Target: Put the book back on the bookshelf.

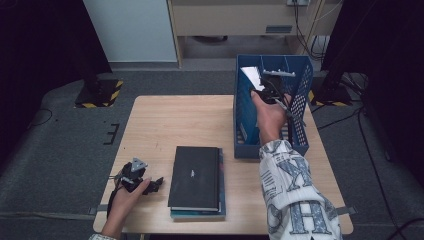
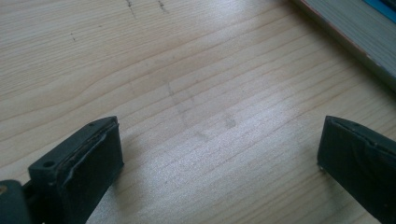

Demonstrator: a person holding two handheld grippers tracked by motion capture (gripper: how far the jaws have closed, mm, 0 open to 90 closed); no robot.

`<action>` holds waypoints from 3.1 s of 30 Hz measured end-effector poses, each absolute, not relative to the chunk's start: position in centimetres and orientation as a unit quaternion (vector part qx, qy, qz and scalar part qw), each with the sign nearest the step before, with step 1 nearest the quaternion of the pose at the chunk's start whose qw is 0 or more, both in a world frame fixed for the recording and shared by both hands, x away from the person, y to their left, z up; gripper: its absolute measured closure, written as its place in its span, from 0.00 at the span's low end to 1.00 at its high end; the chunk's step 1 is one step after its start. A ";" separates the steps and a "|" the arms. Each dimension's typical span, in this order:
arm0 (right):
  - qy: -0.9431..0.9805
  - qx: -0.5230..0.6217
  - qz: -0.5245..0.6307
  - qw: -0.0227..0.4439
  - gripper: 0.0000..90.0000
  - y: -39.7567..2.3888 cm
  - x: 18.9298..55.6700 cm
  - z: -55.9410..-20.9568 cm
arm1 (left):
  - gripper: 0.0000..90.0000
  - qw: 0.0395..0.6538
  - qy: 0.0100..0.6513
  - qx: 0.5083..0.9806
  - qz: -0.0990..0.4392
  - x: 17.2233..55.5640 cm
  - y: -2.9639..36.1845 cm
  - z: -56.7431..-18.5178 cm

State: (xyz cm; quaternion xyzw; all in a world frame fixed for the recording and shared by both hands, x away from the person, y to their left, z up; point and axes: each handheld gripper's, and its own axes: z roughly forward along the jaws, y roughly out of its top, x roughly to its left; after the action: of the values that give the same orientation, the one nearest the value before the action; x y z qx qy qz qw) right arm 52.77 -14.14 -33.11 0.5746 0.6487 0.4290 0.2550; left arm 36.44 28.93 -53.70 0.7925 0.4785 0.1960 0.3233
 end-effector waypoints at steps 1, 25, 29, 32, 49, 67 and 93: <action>0.645 0.577 0.431 0.256 0.67 -14.2 53.1 -33.1 | 0.00 0.323 0.478 0.793 0.196 36.4 28.9 -53.7; 0.623 0.594 0.430 0.273 0.67 -13.2 55.6 -34.1 | 0.00 0.324 0.472 0.797 0.193 36.5 28.9 -53.7; 0.623 0.592 0.428 0.279 0.67 -13.1 55.7 -34.2 | 0.00 0.324 0.472 0.797 0.192 36.5 28.9 -53.7; 0.625 0.590 0.425 0.284 0.67 -12.9 55.8 -34.3 | 0.00 0.324 0.470 0.798 0.192 36.5 28.9 -53.7; 0.624 0.588 0.422 0.294 0.67 -12.5 55.8 -35.0 | 0.00 0.325 0.469 0.799 0.190 36.6 28.8 -53.7; 0.621 0.591 0.431 0.282 0.65 -12.4 55.7 -35.2 | 0.00 0.325 0.468 0.799 0.191 36.6 28.7 -53.7; 0.622 0.581 0.466 0.241 0.55 -12.0 54.8 -34.9 | 0.00 0.325 0.467 0.800 0.191 36.7 28.6 -53.7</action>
State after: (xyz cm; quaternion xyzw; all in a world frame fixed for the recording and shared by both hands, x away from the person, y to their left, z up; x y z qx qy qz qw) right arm 54.82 -12.01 -34.86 0.5808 0.6225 0.4661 0.2407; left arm 36.65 28.59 -53.68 0.7999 0.4669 0.1907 0.3254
